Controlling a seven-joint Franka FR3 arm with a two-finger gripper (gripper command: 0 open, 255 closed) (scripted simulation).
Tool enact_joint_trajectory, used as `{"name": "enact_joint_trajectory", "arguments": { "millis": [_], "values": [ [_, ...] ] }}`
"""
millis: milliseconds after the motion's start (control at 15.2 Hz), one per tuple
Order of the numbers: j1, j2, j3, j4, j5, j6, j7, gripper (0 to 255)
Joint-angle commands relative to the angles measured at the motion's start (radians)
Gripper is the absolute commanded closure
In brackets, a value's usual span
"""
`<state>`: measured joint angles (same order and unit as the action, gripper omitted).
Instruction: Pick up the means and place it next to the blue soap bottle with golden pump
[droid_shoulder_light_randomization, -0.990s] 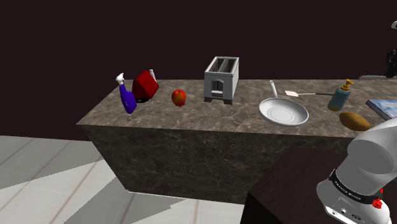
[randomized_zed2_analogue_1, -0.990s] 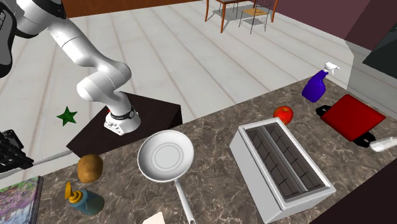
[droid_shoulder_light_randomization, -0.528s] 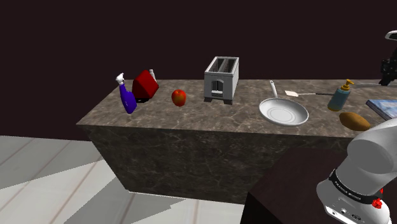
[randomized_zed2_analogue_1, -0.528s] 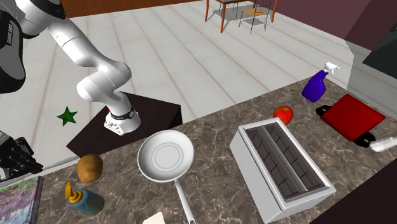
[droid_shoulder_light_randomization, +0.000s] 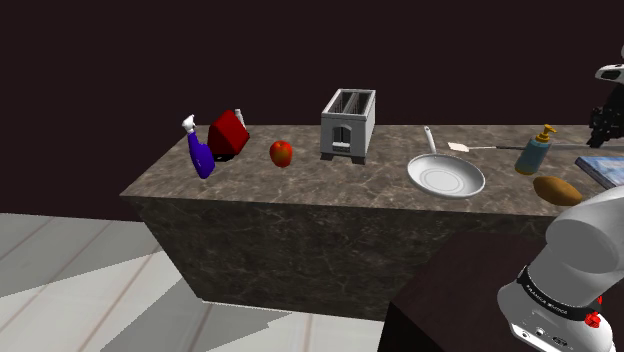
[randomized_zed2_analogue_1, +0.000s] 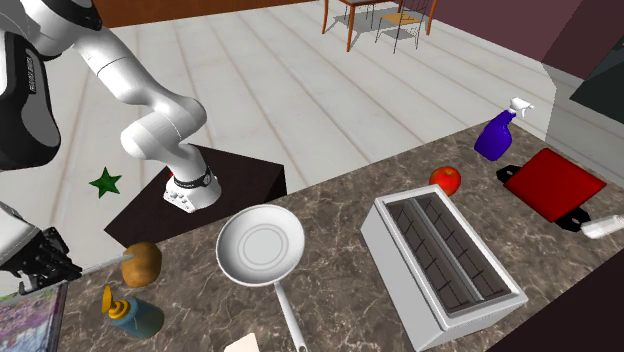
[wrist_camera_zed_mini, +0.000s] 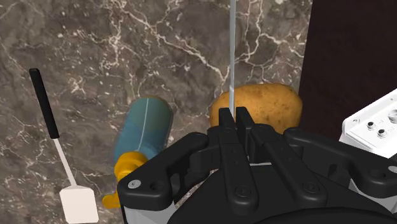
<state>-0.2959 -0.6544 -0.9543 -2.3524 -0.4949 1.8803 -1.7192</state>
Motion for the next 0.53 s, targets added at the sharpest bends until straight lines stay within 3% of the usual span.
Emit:
{"name": "enact_joint_trajectory", "arguments": {
  "millis": [0,462],
  "values": [
    [0.003,0.007,-0.015,-0.018,-0.006,0.027,0.000,255],
    [0.020,0.038,-0.079,-0.080,-0.029,0.127,0.000,255]
  ]
}}
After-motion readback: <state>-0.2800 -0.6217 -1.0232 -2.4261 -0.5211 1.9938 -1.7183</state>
